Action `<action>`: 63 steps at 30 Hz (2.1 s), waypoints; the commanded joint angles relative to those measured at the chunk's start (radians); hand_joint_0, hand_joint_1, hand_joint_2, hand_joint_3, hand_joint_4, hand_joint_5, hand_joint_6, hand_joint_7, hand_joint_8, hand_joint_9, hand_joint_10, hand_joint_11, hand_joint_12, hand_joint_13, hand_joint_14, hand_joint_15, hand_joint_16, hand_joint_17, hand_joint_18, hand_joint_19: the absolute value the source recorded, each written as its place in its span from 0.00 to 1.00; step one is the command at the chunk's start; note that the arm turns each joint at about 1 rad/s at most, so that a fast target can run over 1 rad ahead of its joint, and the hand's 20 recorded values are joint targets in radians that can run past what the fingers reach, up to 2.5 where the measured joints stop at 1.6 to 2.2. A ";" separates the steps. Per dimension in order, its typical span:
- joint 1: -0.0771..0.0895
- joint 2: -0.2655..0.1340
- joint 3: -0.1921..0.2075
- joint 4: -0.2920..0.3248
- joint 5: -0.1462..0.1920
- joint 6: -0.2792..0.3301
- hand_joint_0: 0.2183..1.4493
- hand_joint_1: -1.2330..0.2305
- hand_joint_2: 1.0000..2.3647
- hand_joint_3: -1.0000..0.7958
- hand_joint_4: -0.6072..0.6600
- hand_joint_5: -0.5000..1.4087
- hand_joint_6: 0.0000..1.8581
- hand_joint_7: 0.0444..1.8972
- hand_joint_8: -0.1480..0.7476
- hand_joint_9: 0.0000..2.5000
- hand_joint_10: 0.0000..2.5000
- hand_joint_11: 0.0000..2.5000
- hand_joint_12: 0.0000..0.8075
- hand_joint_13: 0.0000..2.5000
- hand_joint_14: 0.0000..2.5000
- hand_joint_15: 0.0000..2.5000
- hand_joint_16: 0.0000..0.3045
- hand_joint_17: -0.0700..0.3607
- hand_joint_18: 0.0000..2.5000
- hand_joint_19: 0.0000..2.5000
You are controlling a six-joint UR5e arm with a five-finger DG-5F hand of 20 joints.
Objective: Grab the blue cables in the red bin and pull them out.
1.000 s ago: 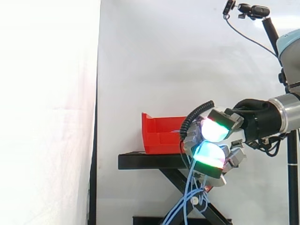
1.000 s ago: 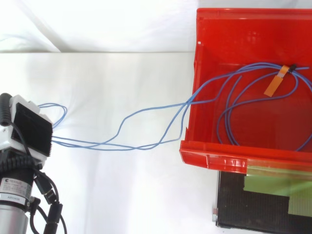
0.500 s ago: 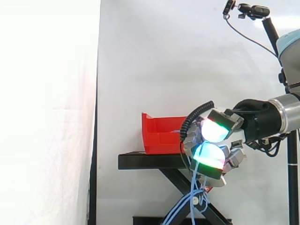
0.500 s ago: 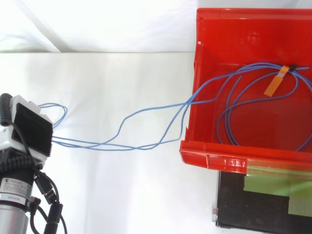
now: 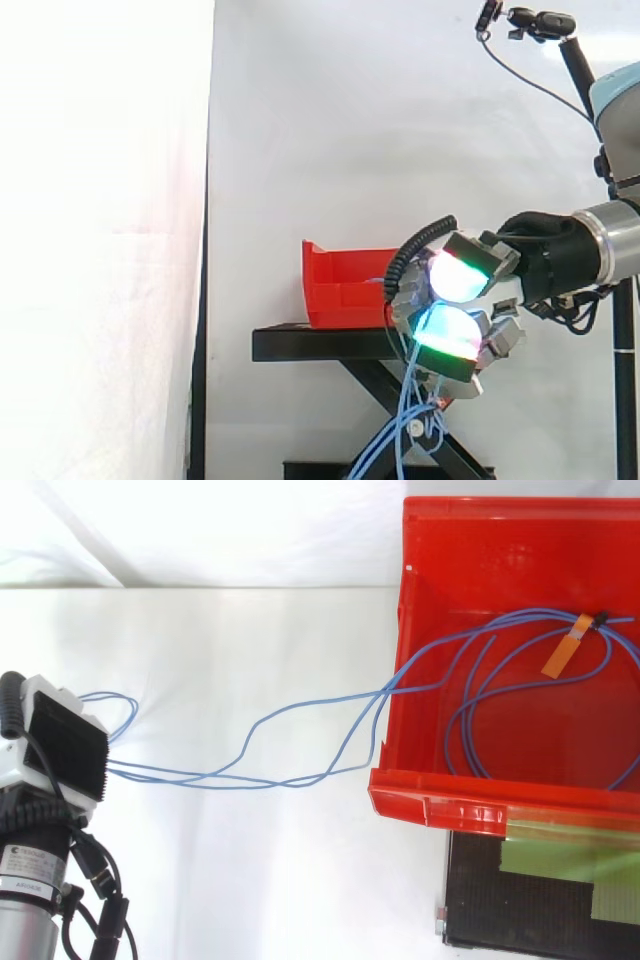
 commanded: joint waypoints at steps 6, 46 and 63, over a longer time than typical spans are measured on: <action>0.000 0.000 0.000 0.000 0.000 0.000 0.45 0.23 0.00 0.00 0.64 0.90 0.00 0.39 0.20 0.58 0.01 0.74 0.50 0.68 0.00 0.67 0.14 0.39 0.40 0.44; 0.002 0.000 0.000 0.008 -0.002 -0.011 0.59 0.15 0.01 0.25 0.55 0.76 0.53 0.26 0.46 0.57 0.01 0.66 0.38 0.60 0.13 0.63 0.13 0.37 0.38 0.42; 0.002 0.001 0.000 0.008 -0.002 -0.011 0.60 0.15 0.01 0.25 0.56 0.74 0.61 0.21 0.46 0.57 0.01 0.64 0.38 0.61 0.15 0.62 0.13 0.37 0.38 0.41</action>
